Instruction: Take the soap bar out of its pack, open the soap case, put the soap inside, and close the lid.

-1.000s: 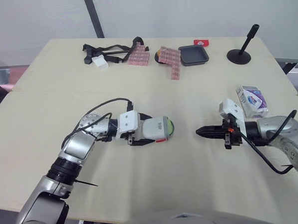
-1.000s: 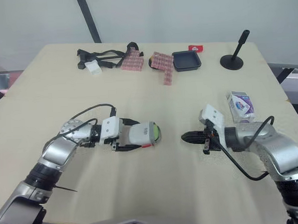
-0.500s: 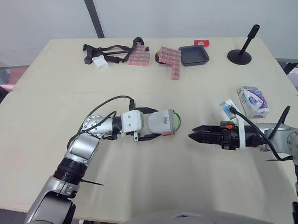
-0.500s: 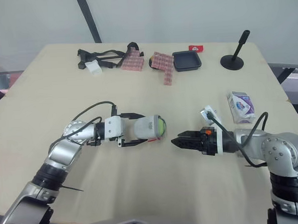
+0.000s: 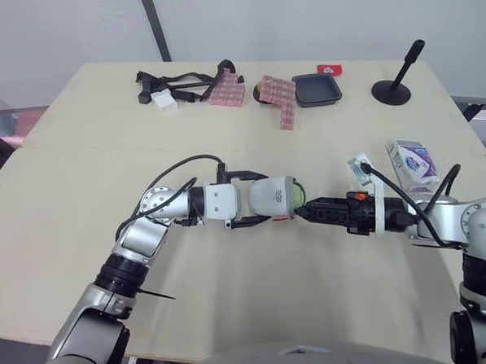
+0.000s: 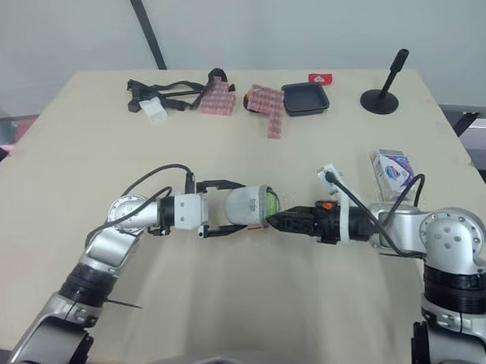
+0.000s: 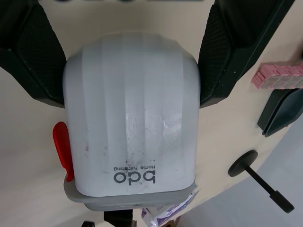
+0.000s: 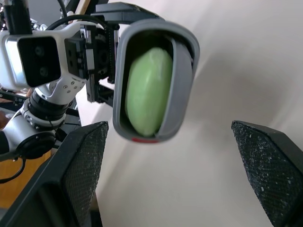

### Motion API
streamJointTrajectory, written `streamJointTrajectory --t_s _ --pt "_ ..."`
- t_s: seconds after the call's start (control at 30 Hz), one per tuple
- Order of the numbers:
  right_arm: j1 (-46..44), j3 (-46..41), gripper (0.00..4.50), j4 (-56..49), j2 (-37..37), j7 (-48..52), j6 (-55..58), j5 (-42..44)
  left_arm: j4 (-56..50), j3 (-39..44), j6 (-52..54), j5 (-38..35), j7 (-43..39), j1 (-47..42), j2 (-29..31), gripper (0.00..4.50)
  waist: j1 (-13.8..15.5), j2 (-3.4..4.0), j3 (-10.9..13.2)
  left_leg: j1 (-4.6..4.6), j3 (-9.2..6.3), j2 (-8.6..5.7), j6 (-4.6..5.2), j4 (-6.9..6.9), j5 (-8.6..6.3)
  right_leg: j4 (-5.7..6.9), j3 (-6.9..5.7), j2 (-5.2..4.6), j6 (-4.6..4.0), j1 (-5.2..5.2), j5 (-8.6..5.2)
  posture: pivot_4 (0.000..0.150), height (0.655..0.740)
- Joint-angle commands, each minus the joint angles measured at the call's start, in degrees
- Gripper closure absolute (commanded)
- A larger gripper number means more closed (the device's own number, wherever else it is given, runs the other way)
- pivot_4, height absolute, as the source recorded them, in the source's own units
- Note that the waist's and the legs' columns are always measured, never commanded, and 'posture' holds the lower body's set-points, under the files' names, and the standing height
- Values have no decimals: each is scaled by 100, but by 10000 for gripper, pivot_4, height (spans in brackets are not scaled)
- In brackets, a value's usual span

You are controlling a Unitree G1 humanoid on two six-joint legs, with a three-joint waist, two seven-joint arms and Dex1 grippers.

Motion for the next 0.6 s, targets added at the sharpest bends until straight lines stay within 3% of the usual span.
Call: streamJointTrajectory --t_s 0.03,0.6 --pt "-131 114 185 -72 36 -162 -177 268 -69 35 -234 -22 117 -117 -25 10345 2 0 0 0 0 0 0 0 0 0 0 0 0 0 0 1500 7400" --pt "-277 743 185 -6 83 -537 -718 598 -78 -35 -208 -46 243 -186 -49 10345 7 0 0 -1 -1 -2 -4 -1 0 -2 -1 1 1 0 0 1500 7400"
